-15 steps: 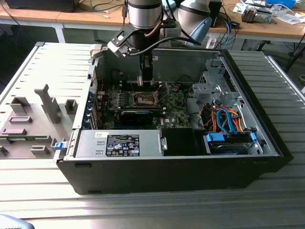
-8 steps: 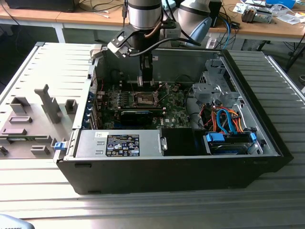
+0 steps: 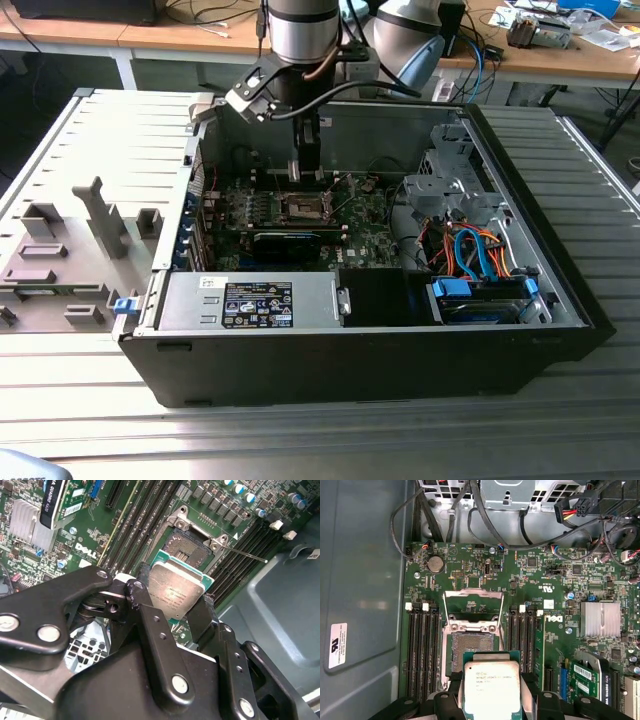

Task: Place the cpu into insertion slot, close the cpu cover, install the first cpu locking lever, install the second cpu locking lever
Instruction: 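Place the cpu into insertion slot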

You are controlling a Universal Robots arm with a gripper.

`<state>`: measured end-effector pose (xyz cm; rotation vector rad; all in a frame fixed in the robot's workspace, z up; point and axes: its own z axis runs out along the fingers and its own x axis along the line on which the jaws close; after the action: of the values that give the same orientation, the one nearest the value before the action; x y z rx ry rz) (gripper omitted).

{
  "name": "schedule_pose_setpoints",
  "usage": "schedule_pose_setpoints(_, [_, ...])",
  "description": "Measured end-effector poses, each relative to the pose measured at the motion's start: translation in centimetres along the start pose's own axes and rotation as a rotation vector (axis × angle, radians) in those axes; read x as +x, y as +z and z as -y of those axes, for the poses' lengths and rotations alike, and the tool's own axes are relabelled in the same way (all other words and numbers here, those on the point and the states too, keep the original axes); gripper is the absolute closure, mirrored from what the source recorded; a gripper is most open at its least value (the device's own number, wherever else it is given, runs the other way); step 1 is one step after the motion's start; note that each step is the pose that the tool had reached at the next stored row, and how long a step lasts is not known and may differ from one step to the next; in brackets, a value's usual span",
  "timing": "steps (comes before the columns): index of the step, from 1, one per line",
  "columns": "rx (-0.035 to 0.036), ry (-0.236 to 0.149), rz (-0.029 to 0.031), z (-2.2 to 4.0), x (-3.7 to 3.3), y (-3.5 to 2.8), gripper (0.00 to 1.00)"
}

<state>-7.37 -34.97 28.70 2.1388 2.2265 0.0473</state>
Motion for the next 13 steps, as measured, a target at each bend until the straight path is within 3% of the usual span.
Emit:
schedule_pose_setpoints(7, [0.0000, 0.000, 0.0001, 0.01, 0.00, 0.16, 0.45])
schedule_pose_setpoints(13, [0.0000, 0.000, 0.0000, 0.05, 0.01, 0.79, 0.45])
